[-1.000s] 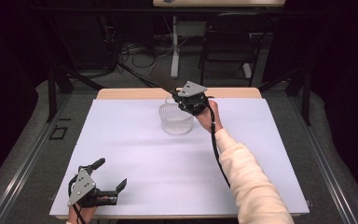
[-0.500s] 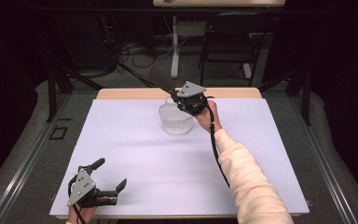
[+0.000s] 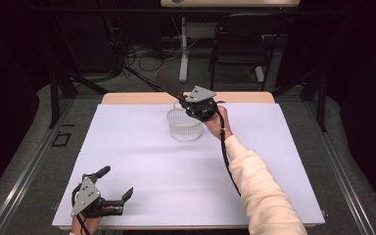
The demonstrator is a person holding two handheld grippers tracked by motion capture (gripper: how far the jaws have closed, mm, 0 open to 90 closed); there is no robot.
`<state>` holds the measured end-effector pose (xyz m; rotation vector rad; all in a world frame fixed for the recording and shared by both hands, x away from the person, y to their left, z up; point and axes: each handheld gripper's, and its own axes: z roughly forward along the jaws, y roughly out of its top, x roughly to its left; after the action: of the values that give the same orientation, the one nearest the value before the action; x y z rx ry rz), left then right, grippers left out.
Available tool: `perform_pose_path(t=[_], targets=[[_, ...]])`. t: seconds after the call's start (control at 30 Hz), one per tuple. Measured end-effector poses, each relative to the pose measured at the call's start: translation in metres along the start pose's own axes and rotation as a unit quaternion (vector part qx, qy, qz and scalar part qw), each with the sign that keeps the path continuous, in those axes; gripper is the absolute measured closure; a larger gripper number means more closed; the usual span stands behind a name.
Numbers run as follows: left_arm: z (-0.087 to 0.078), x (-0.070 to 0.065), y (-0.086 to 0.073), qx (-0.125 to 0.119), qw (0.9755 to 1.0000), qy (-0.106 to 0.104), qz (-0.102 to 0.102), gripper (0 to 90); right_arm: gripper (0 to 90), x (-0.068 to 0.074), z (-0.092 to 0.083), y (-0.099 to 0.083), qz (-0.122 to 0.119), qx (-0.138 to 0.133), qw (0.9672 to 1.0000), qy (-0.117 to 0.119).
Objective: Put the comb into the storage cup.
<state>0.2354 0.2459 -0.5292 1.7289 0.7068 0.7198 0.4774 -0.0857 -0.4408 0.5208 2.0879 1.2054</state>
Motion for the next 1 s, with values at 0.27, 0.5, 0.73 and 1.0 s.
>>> perform_pose_path(t=[0.27, 0.5, 0.73, 1.0], targets=[[0.000, 0.001, 0.000, -0.001, 1.0000, 0.000, -0.001, 0.2, 72.3, 0.001, 0.003, -0.001, -0.003, 0.001, 1.0000, 0.005], [0.001, 0.001, 0.000, -0.001, 1.0000, -0.001, -0.001, 0.2, 72.3, 0.001, 0.006, -0.002, -0.006, 0.004, 0.9999, 0.008], [0.001, 0.001, 0.000, -0.001, 1.0000, -0.001, -0.002, 0.2, 72.3, 0.001, 0.009, -0.003, -0.009, 0.007, 0.9998, 0.014], [0.000, 0.001, 0.000, -0.002, 1.0000, 0.001, -0.002, 0.2, 72.3, 0.001, 0.012, -0.005, -0.006, 0.011, 0.9998, 0.016]])
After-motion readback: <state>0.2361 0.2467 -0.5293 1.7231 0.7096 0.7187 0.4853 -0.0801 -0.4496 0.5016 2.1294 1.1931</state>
